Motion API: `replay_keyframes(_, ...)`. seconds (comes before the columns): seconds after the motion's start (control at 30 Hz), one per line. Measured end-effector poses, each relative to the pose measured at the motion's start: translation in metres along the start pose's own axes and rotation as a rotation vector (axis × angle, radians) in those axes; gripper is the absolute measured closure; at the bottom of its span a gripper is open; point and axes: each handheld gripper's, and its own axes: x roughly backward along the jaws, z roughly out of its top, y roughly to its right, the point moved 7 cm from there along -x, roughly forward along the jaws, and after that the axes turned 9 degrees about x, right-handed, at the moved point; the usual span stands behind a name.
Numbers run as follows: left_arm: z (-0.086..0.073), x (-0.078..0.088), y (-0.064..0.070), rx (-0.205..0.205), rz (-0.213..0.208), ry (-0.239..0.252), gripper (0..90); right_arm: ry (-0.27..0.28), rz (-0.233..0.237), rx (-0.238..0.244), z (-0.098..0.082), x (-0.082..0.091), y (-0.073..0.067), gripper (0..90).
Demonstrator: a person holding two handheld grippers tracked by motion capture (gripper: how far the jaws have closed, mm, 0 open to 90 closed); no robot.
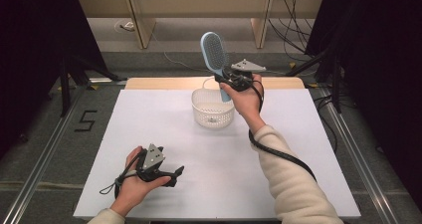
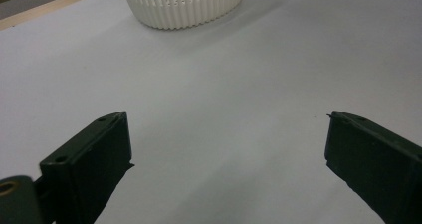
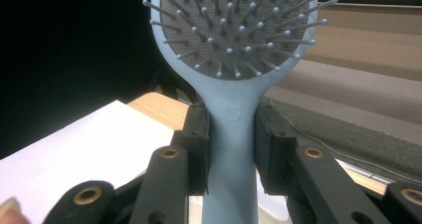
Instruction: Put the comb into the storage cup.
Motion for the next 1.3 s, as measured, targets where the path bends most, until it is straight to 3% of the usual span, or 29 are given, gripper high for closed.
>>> replay_keyframes(1.3, 0.0, 0.0, 0.0, -0.003, -0.001, 0.001, 3.8, -0.033, -0.012, 0.022, -0.013, -0.009, -0.003, 70.5)
